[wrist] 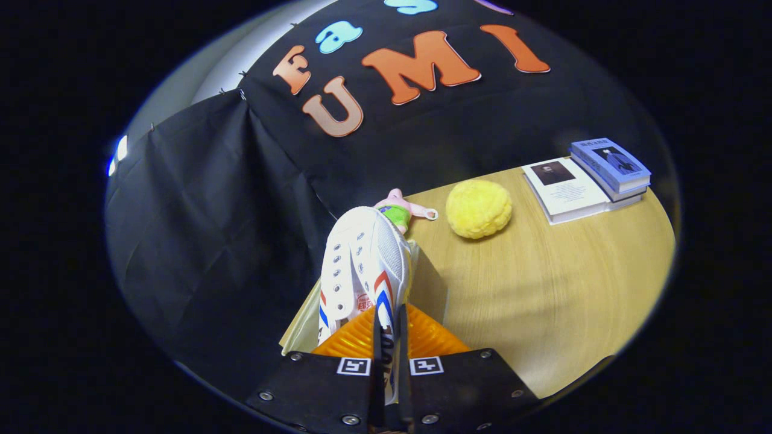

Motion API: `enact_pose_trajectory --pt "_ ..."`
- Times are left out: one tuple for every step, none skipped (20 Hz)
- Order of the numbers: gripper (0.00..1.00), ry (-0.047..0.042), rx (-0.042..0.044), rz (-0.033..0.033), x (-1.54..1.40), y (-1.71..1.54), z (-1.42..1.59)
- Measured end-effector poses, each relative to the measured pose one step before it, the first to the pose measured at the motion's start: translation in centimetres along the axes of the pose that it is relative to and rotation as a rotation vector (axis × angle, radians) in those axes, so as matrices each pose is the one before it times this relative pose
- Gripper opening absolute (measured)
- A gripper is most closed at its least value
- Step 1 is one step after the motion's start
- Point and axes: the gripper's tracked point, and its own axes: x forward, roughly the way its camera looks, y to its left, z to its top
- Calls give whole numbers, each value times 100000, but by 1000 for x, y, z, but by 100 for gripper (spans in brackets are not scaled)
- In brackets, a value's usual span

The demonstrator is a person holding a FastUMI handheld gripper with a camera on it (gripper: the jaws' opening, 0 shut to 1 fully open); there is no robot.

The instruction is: Open the storage box then place both shoes into the box .Put the left shoe in first, then the right shoe, with the right side of both shoes facing outward in a uniform manner.

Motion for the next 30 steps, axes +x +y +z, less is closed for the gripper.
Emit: enact_pose_trajectory --pt "9 373 -490 1237 640 952 -7" --pt "9 637 -1022 729 552 698 -92" --pt "9 368 -1923 817 728 671 -199" --pt "9 1297 -2427 937 798 747 -250" --pt "9 852 -1008 231 715 718 -418" --pt "9 1683 -1928 -143 767 337 -499" --pt "9 365 -1772 -1478 826 -216 -242" --pt "9 363 -2192 -2388 731 -305 -211" --pt "9 1345 -2698 -2520 820 -400 -436" --pt "9 2307 -4097 -2156 568 -355 -851" --pt "9 2848 -3321 -1890 266 164 -942" --pt "9 1916 -2419 -805 453 87 -637" --pt "9 759 -1080 -904 319 -178 -250" --pt "10 -769 -522 -1025 20 4 178" --pt "11 -514 725 -317 -105 1 -104" --pt "15 -569 1912 -98 -139 -3 -28" --pt "19 -95 1565 -144 -105 -13 -22" --pt "27 -1785 717 1102 -399 701 260" --pt "32 -3192 -148 126 -440 174 877" --pt "37 -3850 -1092 -756 -740 153 975" --pt "42 -3657 -849 -352 -1026 38 776" --pt "50 -3582 -393 265 -939 -34 751" --pt "55 -3974 -181 137 -1083 -126 832" --pt "63 -4678 -723 -671 -1106 -379 990" --pt "67 -5167 -1412 -1667 -1065 -715 1022" --pt "75 -5067 -2129 -2082 -1145 -924 1081" --pt "77 -4783 -1996 -1911 -917 -761 887" --pt "81 -4596 -1956 -1792 -947 -838 1049" --pt "83 -4239 -1593 -1897 -1056 -809 1098" --pt "87 -3445 -1467 -1967 -850 -1043 1065"
